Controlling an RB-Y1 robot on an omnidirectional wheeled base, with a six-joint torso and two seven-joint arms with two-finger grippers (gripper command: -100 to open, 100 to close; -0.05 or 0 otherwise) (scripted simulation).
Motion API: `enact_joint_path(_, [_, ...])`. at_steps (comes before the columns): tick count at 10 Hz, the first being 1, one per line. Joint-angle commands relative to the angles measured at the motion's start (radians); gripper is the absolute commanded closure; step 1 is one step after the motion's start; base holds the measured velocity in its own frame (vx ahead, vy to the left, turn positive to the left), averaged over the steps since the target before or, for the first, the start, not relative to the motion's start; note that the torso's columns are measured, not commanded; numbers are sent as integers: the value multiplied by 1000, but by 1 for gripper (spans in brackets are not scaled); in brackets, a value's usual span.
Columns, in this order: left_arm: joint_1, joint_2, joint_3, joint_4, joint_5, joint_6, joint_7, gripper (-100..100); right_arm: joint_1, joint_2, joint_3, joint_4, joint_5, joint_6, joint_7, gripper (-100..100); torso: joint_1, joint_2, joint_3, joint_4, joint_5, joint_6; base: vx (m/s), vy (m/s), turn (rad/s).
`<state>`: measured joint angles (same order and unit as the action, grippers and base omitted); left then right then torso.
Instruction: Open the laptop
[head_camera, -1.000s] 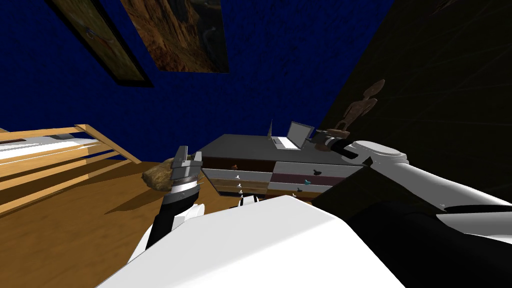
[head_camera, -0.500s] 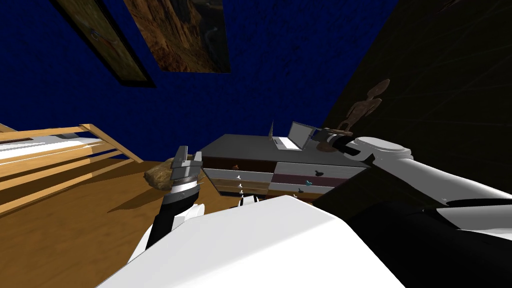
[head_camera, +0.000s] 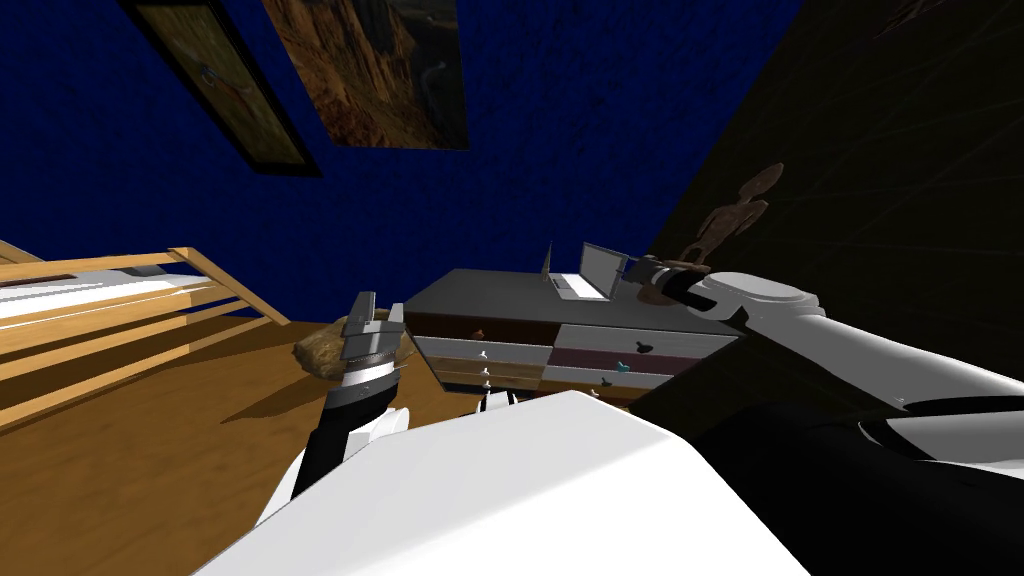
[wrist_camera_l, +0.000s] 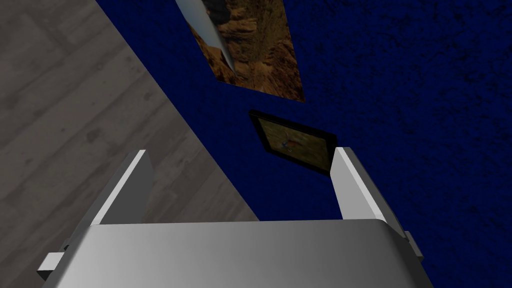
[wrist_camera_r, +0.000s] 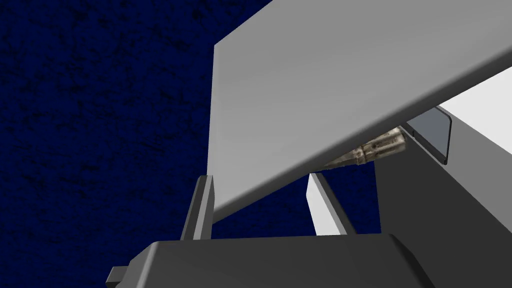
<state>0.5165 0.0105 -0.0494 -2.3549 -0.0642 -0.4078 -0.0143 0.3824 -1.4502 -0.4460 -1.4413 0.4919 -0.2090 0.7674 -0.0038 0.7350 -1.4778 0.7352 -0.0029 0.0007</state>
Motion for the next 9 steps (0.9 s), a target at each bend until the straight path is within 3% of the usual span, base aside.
enact_joint_path(1, [0, 0, 0, 0, 0, 0, 0, 0, 19, -7, 4, -24, 41, 22, 55, 100, 0, 0, 0, 0, 0, -1, 17, 62, 12])
enact_joint_path(4, [0, 0, 0, 0, 0, 0, 0, 0, 41, -19, 3, -53, 86, 48, 113, 100, 3, 3, 2, 3, 3, 0, 14, 63, 4])
enact_joint_path(5, [0, 0, 0, 0, 0, 0, 0, 0, 38, -16, 3, -47, 75, 40, 97, 100, 4, 4, 2, 3, 3, 0, 5, 32, 1])
enact_joint_path(6, [0, 0, 0, 0, 0, 0, 0, 0, 50, -9, 16, -72, 118, 69, 147, 100, 3, 5, 3, 4, 4, 0, 10, 42, 12])
enact_joint_path(9, [0, 0, 0, 0, 0, 0, 0, 0, 65, 0, 34, -107, 179, 111, 217, 100, 5, 2, 1, 3, 4, -1, 15, 68, 7])
